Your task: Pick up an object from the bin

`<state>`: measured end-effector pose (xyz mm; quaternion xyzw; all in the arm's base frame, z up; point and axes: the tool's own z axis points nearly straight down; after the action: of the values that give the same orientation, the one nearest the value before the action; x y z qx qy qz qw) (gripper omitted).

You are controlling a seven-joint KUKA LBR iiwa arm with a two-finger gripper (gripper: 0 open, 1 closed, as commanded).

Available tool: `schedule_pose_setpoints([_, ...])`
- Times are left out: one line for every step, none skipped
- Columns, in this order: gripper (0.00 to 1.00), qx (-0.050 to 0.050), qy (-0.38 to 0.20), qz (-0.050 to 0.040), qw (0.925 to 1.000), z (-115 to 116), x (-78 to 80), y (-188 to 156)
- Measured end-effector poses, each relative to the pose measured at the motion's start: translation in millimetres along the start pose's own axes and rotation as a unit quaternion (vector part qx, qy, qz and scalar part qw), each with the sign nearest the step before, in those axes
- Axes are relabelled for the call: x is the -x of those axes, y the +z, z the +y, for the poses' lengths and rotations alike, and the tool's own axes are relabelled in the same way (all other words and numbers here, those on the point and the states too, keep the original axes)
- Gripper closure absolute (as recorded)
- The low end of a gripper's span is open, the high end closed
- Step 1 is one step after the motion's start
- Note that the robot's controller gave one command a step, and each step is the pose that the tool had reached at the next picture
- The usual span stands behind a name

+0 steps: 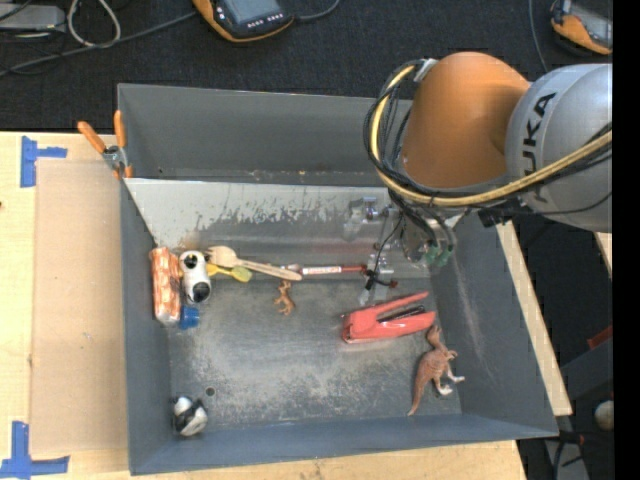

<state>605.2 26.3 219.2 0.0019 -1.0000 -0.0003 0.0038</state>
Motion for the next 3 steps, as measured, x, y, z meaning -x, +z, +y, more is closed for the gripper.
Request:
schedule_pose_setpoints([0.00,0.000,0.000,-0.0039,1.0000,-0.1,1.5,-4.4])
schedule_pose_setpoints([0.00,0.000,-0.030,-0.0033,0.9996,-51.8,-46.6,21.8])
schedule_pose_setpoints([0.00,0.001,-0.010,-0.0009,0.9999,-67.3,-44.9,-15.2])
